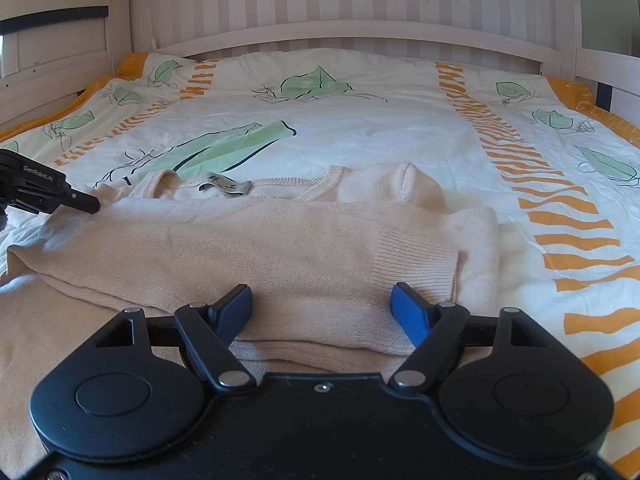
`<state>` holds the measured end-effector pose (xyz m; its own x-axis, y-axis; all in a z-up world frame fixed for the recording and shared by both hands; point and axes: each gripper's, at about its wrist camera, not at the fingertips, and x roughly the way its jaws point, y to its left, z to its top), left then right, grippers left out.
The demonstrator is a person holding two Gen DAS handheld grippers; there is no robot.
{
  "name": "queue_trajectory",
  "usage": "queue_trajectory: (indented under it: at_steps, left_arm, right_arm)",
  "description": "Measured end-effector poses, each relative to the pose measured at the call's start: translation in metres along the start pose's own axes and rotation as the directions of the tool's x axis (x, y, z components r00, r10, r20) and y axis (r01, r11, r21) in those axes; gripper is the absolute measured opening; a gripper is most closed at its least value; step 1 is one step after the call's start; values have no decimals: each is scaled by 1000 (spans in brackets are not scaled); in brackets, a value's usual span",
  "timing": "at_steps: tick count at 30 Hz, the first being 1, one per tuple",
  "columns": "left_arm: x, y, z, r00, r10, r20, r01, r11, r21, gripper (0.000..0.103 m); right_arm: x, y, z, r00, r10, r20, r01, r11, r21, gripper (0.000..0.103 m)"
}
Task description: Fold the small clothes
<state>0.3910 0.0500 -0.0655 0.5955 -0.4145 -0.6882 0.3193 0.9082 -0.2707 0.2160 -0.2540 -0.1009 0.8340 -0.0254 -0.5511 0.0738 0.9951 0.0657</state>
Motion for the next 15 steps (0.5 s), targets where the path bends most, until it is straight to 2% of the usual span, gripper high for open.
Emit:
queue_trajectory:
  at_steps: [4, 7, 9, 10, 11, 12, 15]
  left_arm:
    - [-5, 12, 4, 997, 52, 53, -50, 998, -46, 40]
    - [1, 23, 5, 999, 30, 31, -26, 993, -116, 40]
    - [5, 25, 4, 1000, 16, 20, -14, 992, -124, 39]
    - [6, 27, 4, 1000, 8, 25, -5, 992, -124, 36]
    - [5, 29, 2, 999, -5, 42, 10, 992, -129, 26]
    - [3, 29, 1, 998, -3, 61, 11, 991, -134, 6]
    - [-16, 21, -7, 986, 68, 152, -47, 989, -140, 5]
  right_arm:
    - [0, 0, 0, 1000, -1, 0, 1, 1000, -1, 78]
    - [0, 0, 0, 1000, 0, 0, 0, 1000, 0, 78]
    - [0, 0, 0, 1000, 0, 0, 0, 1000, 0, 78]
    - [0, 0, 0, 1000, 0, 0, 0, 1000, 0, 78]
    - [0, 0, 0, 1000, 0, 0, 0, 1000, 0, 78]
    - [0, 0, 0, 1000, 0, 0, 0, 1000, 0, 78]
    - [0, 0, 0, 1000, 0, 1, 0, 1000, 0, 78]
